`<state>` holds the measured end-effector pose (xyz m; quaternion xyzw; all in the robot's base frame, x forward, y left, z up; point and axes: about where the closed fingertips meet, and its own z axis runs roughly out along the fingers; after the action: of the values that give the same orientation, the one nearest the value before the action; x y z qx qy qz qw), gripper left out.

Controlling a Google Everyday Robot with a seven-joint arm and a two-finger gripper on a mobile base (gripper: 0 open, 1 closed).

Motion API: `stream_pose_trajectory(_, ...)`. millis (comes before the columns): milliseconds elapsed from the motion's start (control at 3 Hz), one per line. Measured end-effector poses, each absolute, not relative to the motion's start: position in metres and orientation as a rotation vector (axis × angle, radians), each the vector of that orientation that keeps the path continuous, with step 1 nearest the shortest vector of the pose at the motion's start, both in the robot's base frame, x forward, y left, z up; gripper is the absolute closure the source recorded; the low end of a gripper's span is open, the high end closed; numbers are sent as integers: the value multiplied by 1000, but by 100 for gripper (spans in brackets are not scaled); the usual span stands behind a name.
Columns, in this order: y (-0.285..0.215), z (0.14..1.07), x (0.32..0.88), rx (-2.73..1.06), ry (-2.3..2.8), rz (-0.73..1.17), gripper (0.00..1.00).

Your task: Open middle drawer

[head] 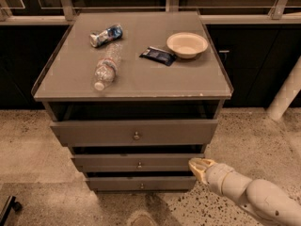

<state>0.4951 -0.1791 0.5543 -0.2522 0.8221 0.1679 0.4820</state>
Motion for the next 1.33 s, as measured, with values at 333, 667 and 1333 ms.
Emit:
stream_pose_trajectory(333,-175,541,494,-602,1972,376,100)
stream_pose_trajectory(667,-166,516,498,-573,1916,312,100)
stream_pose_trajectory(1333,-157,476,527,-544,1851,230,100)
